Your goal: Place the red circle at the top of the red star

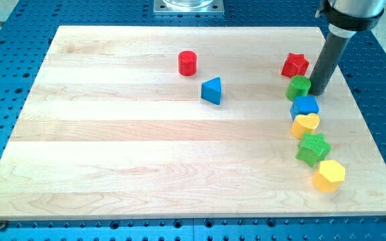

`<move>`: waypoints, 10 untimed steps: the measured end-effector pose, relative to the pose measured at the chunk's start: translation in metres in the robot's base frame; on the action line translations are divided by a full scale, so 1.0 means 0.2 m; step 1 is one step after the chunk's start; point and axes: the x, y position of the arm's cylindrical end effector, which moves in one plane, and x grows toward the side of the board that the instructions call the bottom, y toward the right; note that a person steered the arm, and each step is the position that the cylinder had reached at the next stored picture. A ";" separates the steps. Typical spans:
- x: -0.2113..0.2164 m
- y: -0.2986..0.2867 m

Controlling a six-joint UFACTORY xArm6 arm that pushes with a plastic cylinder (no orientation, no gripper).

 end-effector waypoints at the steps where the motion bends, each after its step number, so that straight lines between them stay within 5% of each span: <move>1: -0.31 0.22; 3: -0.94 -0.19; 4: -0.97 -0.69; 6: -0.59 -1.39; 8: -0.25 -1.41; 10: -0.33 -0.78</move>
